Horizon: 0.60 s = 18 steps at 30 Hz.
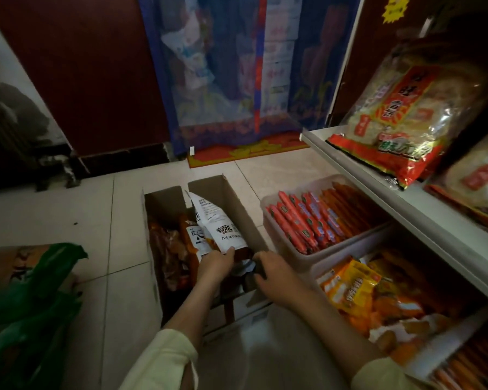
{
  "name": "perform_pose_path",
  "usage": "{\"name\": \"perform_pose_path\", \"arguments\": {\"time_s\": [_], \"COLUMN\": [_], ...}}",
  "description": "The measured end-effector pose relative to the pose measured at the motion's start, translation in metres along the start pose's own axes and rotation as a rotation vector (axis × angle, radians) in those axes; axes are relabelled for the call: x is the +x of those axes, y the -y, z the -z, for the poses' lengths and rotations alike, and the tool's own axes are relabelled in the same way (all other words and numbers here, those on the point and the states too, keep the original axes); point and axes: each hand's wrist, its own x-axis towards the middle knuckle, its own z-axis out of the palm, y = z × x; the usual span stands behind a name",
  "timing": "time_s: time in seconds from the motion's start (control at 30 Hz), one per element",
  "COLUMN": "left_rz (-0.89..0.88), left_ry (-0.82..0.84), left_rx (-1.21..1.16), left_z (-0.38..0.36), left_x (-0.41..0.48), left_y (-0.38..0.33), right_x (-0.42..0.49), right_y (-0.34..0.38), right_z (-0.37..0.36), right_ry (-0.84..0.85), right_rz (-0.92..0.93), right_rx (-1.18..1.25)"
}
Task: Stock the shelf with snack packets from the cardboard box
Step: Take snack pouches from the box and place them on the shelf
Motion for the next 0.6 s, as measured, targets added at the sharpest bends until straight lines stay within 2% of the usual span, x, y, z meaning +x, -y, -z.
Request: {"name": "perform_pose_path", "arguments": {"time_s": [0.13,0.37,0.5,0.6], "left_rz": [0.095,0.129,0.041,-0.092], "left_ry": [-0.017,-0.045,-0.056,-0.056], "left_rx": [-0.119,-0.203,-0.143,-0.272], "left_z": [-0.006,-0.010,-0.008,-0.008], "left_x": [0.018,0.034,0.026,0.020], "left_y": [-0.002,0.008,-0.003,-0.014], "right_x": [0.012,0.019,0.022,0.025], "right_y": [-0.013,-0.020,-0.017,-0.014], "right_z": [-0.006,-0.004,-0.001,0.001], "right_ry": [-0.005,0.007,0.019,-0.006], "right_rz": [-0.050,-0.077,-0.086,-0.074], "right_rx": [0.064,0.136,0.158,0.187]}}
